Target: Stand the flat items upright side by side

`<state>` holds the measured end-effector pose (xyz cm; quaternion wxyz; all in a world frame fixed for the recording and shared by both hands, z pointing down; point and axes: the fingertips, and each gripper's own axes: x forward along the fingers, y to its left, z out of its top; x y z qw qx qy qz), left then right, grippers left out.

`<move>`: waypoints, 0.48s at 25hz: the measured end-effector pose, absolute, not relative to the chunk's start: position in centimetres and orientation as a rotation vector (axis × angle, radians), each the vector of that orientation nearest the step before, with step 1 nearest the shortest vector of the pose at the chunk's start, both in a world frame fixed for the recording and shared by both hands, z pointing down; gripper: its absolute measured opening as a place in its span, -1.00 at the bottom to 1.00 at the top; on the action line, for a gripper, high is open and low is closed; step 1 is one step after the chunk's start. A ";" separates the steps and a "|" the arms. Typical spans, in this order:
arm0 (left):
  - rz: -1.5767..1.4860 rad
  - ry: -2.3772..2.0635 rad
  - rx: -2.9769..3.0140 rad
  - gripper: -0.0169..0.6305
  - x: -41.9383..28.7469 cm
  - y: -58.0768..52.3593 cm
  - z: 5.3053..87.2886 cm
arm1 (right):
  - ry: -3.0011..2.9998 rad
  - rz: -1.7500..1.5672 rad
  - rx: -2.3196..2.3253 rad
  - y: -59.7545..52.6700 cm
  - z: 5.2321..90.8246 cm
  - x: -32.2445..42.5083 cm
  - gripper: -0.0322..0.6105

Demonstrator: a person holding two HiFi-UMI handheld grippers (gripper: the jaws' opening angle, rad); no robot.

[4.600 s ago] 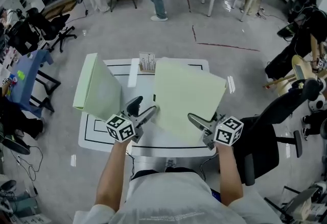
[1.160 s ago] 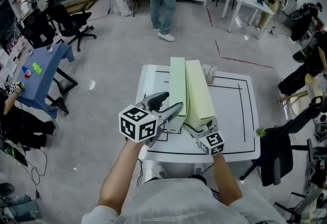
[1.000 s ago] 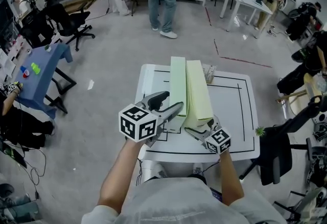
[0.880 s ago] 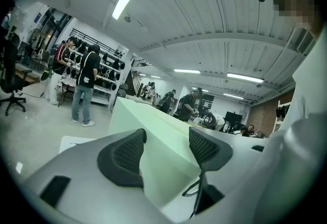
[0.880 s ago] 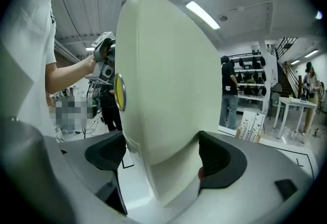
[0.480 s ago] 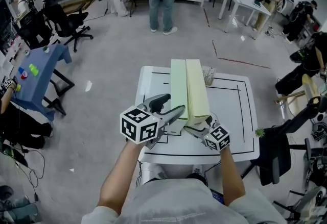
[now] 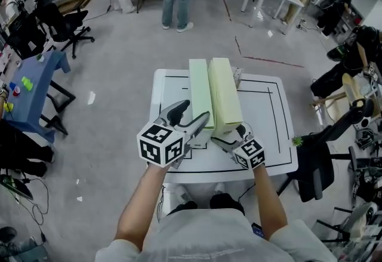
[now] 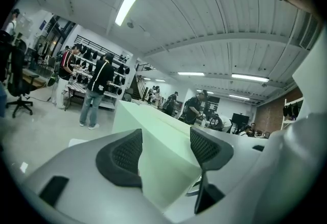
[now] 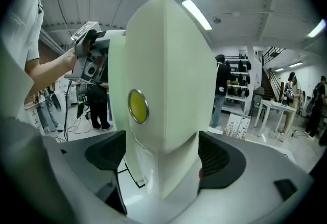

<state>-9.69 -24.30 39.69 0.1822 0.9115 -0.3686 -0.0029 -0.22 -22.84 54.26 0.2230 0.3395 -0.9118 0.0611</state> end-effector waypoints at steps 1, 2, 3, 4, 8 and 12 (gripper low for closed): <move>-0.016 -1.052 2.566 0.00 -10.2 -24.1 39.7 | -2.519 0.169 0.949 -22.4 53.7 -0.2 0.47; -0.021 -1.055 2.560 0.00 -10.7 -23.9 39.6 | -2.524 0.173 0.963 -22.0 53.1 -0.1 0.47; -0.024 -1.053 2.556 0.00 -11.0 -23.5 39.6 | -2.534 0.180 0.978 -21.5 52.4 0.2 0.47; -0.027 -1.052 2.553 0.00 -11.1 -23.1 39.5 | -2.546 0.189 0.995 -21.1 51.7 0.7 0.47; -0.042 -1.081 2.540 0.00 -11.9 -21.5 39.3 | -2.616 0.242 1.088 -20.0 48.8 2.7 0.47; 0.061 -1.205 2.594 0.00 -12.3 -18.7 39.7 | -2.662 0.326 1.242 -18.5 46.2 5.1 0.46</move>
